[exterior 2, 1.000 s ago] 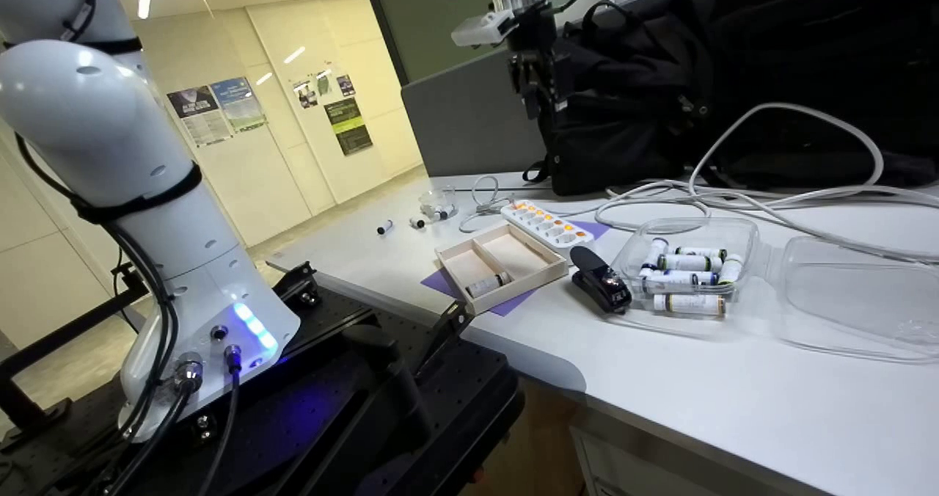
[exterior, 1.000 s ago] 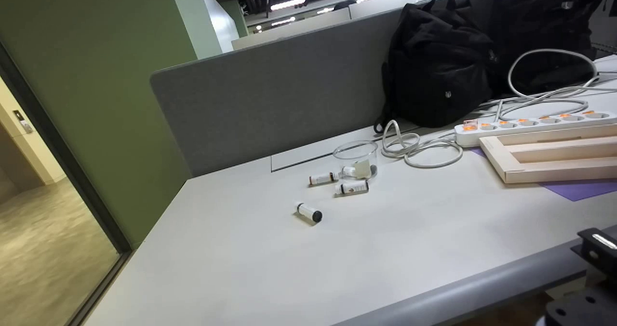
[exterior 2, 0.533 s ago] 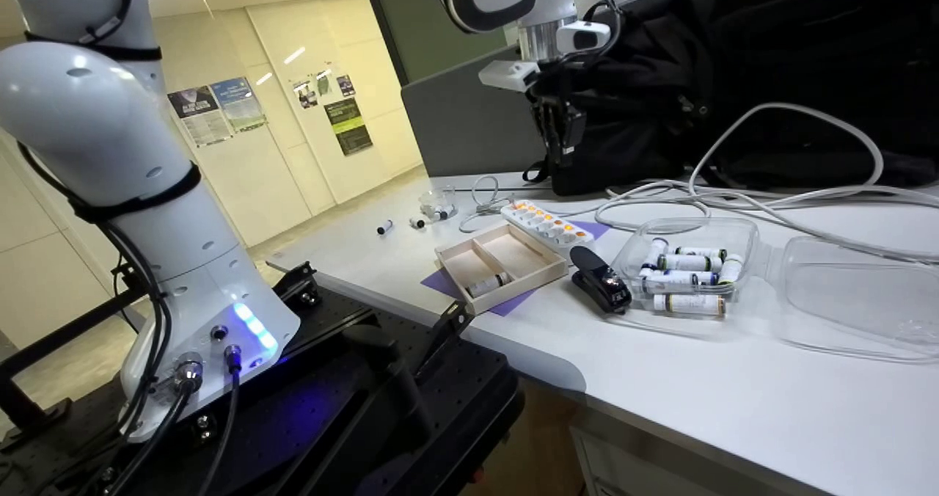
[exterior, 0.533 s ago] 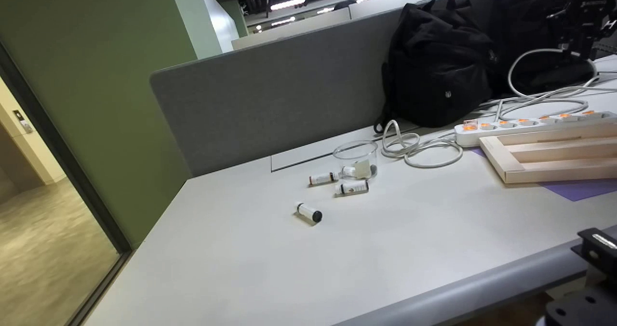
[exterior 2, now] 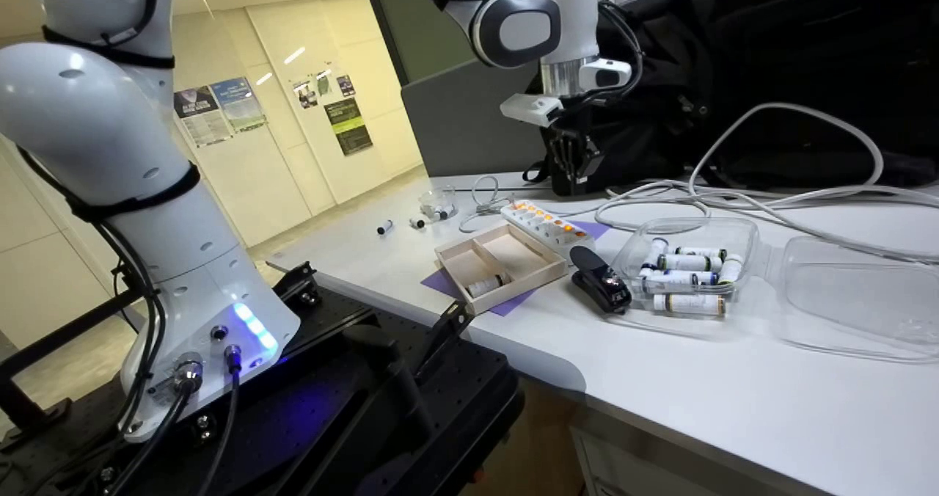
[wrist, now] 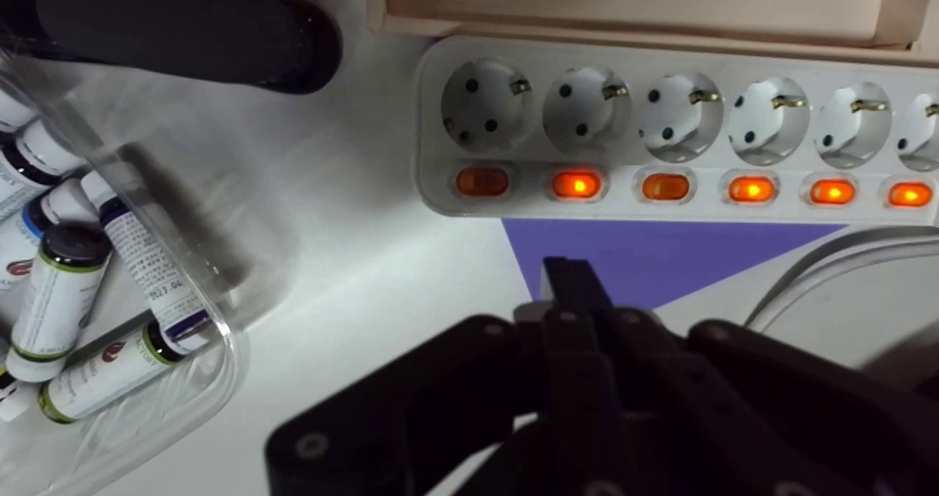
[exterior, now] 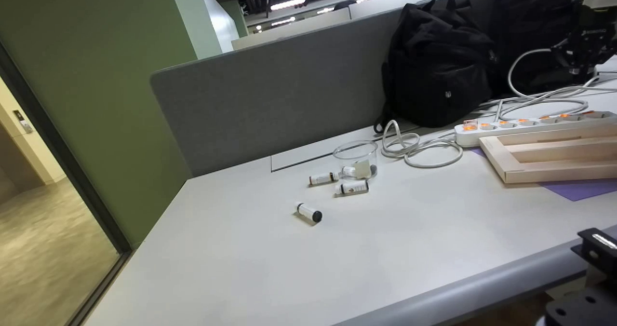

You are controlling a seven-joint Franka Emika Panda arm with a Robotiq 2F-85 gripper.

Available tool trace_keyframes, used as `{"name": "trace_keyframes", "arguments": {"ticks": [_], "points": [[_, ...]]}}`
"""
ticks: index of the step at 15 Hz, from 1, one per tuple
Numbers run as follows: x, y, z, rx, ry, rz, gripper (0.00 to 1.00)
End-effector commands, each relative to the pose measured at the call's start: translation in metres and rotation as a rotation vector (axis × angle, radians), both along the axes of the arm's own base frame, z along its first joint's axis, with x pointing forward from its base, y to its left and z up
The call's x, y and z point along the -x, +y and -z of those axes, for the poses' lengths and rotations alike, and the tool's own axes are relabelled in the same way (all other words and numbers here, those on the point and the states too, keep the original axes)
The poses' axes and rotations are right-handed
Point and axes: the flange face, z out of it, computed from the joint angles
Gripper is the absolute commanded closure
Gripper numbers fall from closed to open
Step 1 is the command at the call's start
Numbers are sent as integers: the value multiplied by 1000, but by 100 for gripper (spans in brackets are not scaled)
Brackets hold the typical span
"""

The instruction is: Turn off the switch on the second position from the right

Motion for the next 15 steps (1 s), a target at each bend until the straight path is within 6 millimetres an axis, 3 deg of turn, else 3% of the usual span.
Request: {"name": "trace_keyframes", "arguments": {"ticks": [1, 9, 15], "points": [[-4, -7, 14, 16, 31, -5, 100], [3, 1, 41, 38, 87, -57, 100], [-7, 25, 46, 30, 73, -81, 100]]}}
